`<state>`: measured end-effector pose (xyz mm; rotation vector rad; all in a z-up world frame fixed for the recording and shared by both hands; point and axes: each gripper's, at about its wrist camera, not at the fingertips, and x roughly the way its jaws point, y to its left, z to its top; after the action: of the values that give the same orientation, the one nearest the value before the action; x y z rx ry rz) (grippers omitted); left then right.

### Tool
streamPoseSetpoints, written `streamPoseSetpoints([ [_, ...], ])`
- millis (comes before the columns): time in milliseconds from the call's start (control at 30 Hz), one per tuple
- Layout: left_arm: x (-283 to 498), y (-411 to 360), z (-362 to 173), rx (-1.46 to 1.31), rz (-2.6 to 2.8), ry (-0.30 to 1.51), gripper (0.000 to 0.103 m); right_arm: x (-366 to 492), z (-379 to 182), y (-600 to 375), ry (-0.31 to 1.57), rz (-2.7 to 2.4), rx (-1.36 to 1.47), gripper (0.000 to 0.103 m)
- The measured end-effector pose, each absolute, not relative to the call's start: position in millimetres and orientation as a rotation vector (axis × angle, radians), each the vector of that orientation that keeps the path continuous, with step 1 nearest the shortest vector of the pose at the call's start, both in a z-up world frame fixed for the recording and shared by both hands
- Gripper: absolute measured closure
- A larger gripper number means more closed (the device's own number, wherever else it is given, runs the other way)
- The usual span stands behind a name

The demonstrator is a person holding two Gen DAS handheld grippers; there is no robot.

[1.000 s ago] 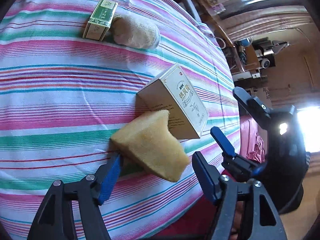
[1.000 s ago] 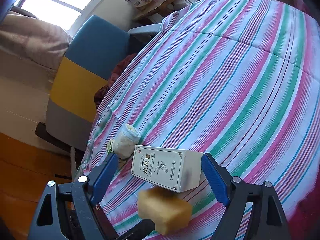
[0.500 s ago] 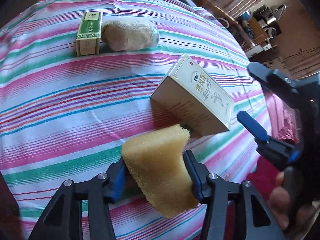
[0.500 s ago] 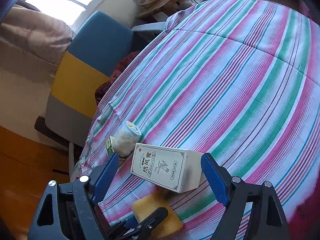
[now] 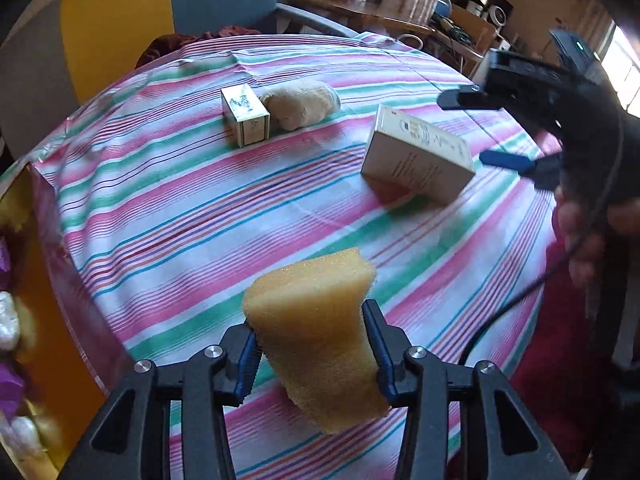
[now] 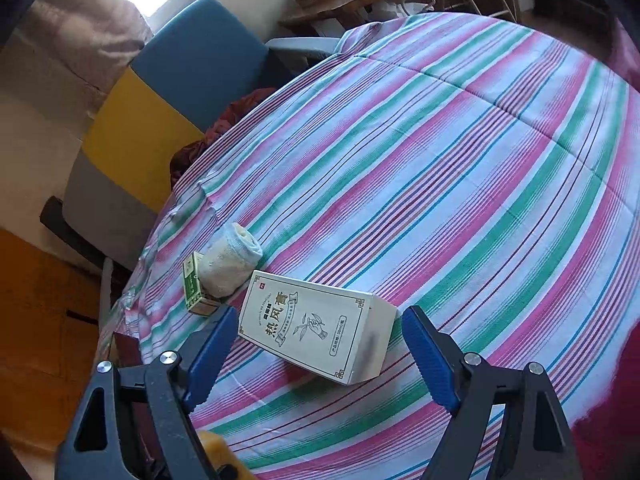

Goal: Organize objects

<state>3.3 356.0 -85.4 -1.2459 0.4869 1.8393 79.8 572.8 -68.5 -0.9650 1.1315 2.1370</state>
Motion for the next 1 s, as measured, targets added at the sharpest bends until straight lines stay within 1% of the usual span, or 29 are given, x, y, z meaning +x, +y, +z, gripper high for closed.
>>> streamPoseSetpoints([
  [67, 3.2, 349.6, -86.6, -1.23, 1.843, 0.507, 0.056, 68.3, -61.9, 563.1, 0.987, 2.169, -1.011, 0.017],
  [167, -2.5, 337.6, -89.7, -1.242, 1.843, 0.461, 0.056, 43.9, -58.2, 548.3, 0.807, 2.243, -1.142, 0.01],
  [267, -4.9, 337.4, -91.3, -1.245, 1.847, 0.429, 0.056, 18.4, -62.9, 535.9, 0.533, 2.275, -1.323, 0.006],
  [300, -5.5, 338.1, -92.3, -1.243, 1.85, 0.419, 0.056, 10.1, -67.6, 533.5, 0.44, 2.264, -1.391, 0.003],
  [400, -5.4, 339.2, -94.4, -1.246, 1.857, 0.396, 0.056, -0.6, -84.6, 537.3, 0.273, 2.217, -1.521, 0.002],
  [433, -6.0, 339.6, -95.3, -1.247, 1.858, 0.39, 0.056, -2.3, -91.7, 540.0, 0.254, 2.204, -1.553, 0.005],
  [467, -6.7, 339.8, -96.2, -1.25, 1.859, 0.382, 0.056, -0.8, -96.2, 542.3, 0.263, 2.201, -1.574, 0.023],
  [533, -8.1, 337.7, -96.9, -1.257, 1.862, 0.363, 0.056, 3.4, -103.0, 543.0, 0.307, 2.194, -1.594, 0.052],
  [667, -7.0, 332.1, -95.1, -1.252, 1.881, 0.324, 0.057, 9.0, -102.3, 524.7, 0.358, 2.254, -1.602, 0.052],
  [733, -4.2, 328.9, -90.7, -1.233, 1.905, 0.325, 0.058, 8.5, -100.0, 509.4, 0.349, 2.291, -1.598, 0.052],
  [833, 1.7, 322.7, -77.1, -1.163, 1.972, 0.357, 0.059, 6.7, -102.9, 494.0, 0.365, 2.33, -1.605, 0.052],
  [1000, 6.6, 303.9, -47.1, -1.077, 2.051, 0.314, 0.059, 10.3, -101.7, 493.1, 0.4, 2.356, -1.59, 0.052],
])
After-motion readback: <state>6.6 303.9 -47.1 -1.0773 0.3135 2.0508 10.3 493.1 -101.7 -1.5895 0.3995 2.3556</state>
